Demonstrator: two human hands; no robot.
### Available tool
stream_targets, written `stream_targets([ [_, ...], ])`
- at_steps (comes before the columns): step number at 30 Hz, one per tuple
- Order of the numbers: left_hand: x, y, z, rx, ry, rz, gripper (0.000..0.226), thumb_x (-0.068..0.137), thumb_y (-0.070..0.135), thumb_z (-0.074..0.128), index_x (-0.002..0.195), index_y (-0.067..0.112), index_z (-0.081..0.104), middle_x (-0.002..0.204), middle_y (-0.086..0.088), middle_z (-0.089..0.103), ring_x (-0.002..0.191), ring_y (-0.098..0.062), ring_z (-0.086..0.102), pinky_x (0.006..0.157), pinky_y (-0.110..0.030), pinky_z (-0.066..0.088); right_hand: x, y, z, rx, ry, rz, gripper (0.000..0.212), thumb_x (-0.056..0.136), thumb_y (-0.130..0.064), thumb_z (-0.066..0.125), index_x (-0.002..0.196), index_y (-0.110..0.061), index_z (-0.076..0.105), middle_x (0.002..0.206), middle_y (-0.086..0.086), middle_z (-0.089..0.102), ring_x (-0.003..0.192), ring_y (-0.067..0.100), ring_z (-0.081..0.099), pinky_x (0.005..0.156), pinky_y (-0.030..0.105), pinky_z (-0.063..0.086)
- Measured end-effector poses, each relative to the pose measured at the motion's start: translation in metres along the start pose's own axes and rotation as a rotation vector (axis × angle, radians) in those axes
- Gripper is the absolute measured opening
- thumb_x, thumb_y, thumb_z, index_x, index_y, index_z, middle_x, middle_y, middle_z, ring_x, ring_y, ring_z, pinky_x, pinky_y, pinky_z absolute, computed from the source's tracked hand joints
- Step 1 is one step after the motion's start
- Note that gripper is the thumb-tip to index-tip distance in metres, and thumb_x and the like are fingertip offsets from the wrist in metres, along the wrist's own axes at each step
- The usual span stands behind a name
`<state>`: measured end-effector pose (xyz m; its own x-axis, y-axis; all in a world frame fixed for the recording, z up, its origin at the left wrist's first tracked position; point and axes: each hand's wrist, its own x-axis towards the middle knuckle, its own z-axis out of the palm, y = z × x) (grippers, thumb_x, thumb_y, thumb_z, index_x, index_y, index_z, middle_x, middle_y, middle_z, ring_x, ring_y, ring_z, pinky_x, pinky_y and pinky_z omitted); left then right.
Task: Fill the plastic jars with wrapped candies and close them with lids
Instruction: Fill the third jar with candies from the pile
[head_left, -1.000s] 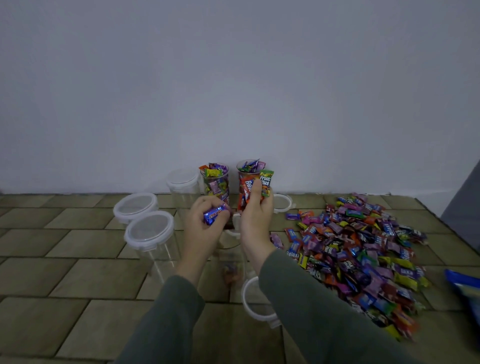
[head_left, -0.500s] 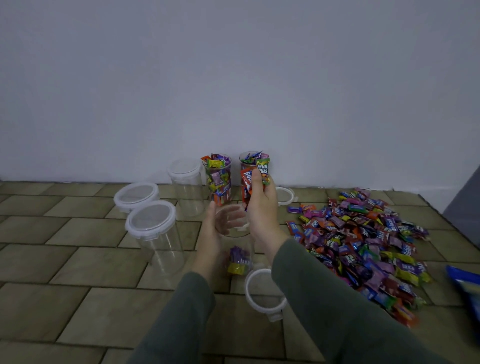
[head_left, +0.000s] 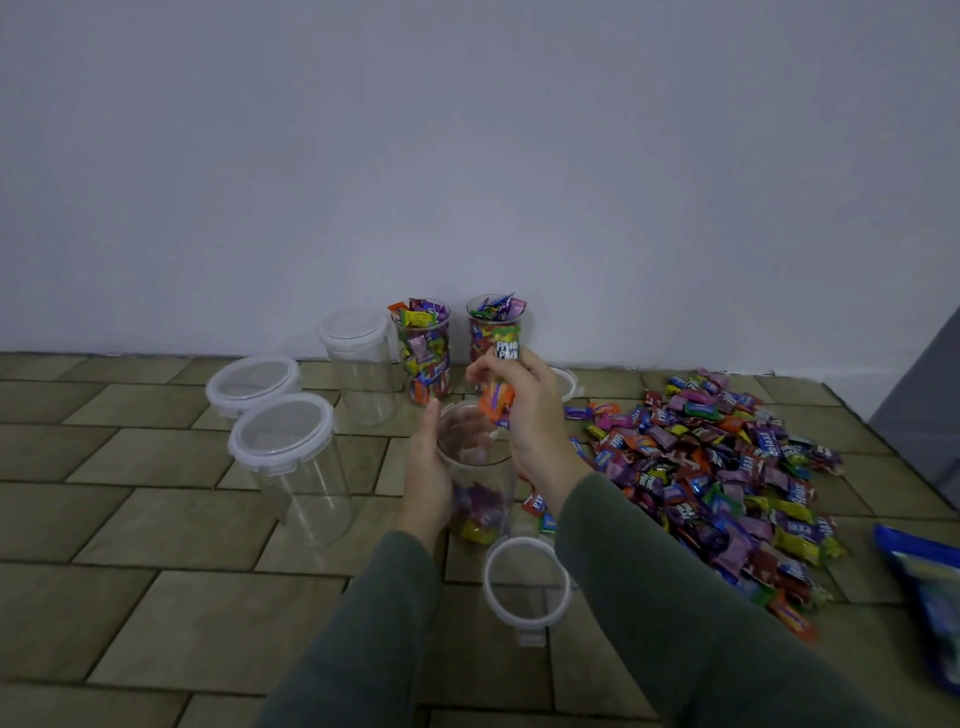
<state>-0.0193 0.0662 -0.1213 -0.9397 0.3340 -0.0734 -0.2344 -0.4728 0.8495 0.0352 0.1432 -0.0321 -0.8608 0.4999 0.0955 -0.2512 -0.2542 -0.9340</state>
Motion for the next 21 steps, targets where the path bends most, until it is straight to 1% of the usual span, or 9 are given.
stream_targets([
  [3,0.0,0.0,-0.002,0.046,-0.002,0.017,0.054,0.09,0.055,0.044,0.085,0.013,0.078,0.098,-0.018,0.072,0.101,-0.037,0.064,0.102,-0.056,0.04,0.002,0.004,-0.002,-0.095,-0.045,-0.095,0.014,0.09,0.0,0.052,0.08,-0.006,0.06,0.079,0.006,0.066,0.073,0.013,0.064,0.059,0.015,0.05],
  [5,0.0,0.001,-0.002,0.045,-0.009,-0.011,0.056,0.094,0.053,0.041,0.087,0.011,0.077,0.101,-0.021,0.07,0.101,-0.038,0.064,0.101,-0.057,0.041,0.002,0.006,-0.002,-0.122,-0.063,-0.115,0.013,0.089,0.0,0.052,0.082,-0.007,0.06,0.086,0.009,0.066,0.081,0.018,0.062,0.059,0.014,0.05],
  [9,-0.001,0.002,-0.002,0.047,-0.013,-0.004,0.06,0.1,0.049,0.035,0.091,0.005,0.074,0.101,-0.026,0.068,0.096,-0.038,0.063,0.097,-0.058,0.043,0.005,0.006,-0.002,-0.08,-0.066,-0.051,0.014,0.092,-0.006,0.05,0.083,-0.01,0.06,0.09,0.01,0.066,0.083,0.019,0.06,0.05,0.013,0.048],
  [11,-0.001,0.003,-0.002,0.041,-0.023,-0.007,0.06,0.097,0.052,0.037,0.093,0.005,0.074,0.102,-0.027,0.067,0.096,-0.038,0.062,0.099,-0.059,0.042,0.009,0.004,-0.003,-0.058,-0.085,-0.024,0.015,0.094,-0.007,0.049,0.084,-0.011,0.06,0.09,0.007,0.068,0.085,0.019,0.062,0.055,0.016,0.049],
  [13,0.001,0.004,-0.003,0.043,-0.037,-0.014,0.059,0.093,0.054,0.044,0.093,0.003,0.074,0.102,-0.027,0.068,0.098,-0.039,0.062,0.101,-0.059,0.04,0.012,0.0,-0.006,-0.067,-0.123,-0.02,0.016,0.094,-0.007,0.049,0.084,-0.012,0.06,0.09,0.005,0.069,0.082,0.017,0.064,0.066,0.024,0.049],
  [15,0.002,0.007,-0.004,0.082,-0.051,0.025,0.054,0.089,0.05,0.05,0.096,0.001,0.072,0.099,-0.024,0.07,0.096,-0.036,0.065,0.097,-0.05,0.047,0.014,-0.005,-0.015,-0.074,-0.157,-0.023,0.015,0.094,-0.006,0.048,0.086,-0.011,0.059,0.089,0.004,0.068,0.079,0.016,0.064,0.071,0.029,0.045],
  [18,-0.003,0.02,-0.004,0.268,-0.044,0.245,0.044,0.096,0.032,0.045,0.112,-0.004,0.065,0.102,-0.016,0.071,0.092,-0.021,0.068,0.077,-0.022,0.052,0.015,-0.006,-0.037,-0.08,-0.154,-0.014,0.01,0.093,-0.011,0.05,0.088,-0.011,0.06,0.093,0.005,0.068,0.08,0.018,0.064,0.069,0.028,0.046],
  [19,-0.006,0.027,-0.003,0.321,-0.047,0.317,0.039,0.099,0.026,0.045,0.115,-0.004,0.064,0.104,-0.012,0.071,0.093,-0.016,0.068,0.076,-0.018,0.051,0.015,-0.005,-0.046,-0.102,-0.145,-0.014,0.008,0.089,-0.017,0.054,0.088,-0.013,0.061,0.094,0.005,0.069,0.081,0.018,0.064,0.068,0.026,0.047],
  [21,-0.012,0.043,0.004,0.412,-0.041,0.394,0.027,0.1,0.018,0.049,0.112,0.004,0.068,0.105,-0.003,0.071,0.092,-0.008,0.066,0.076,-0.015,0.05,0.014,0.001,-0.062,-0.14,-0.129,0.007,0.015,0.077,-0.026,0.057,0.086,-0.016,0.062,0.094,0.003,0.07,0.081,0.017,0.065,0.067,0.026,0.046],
])
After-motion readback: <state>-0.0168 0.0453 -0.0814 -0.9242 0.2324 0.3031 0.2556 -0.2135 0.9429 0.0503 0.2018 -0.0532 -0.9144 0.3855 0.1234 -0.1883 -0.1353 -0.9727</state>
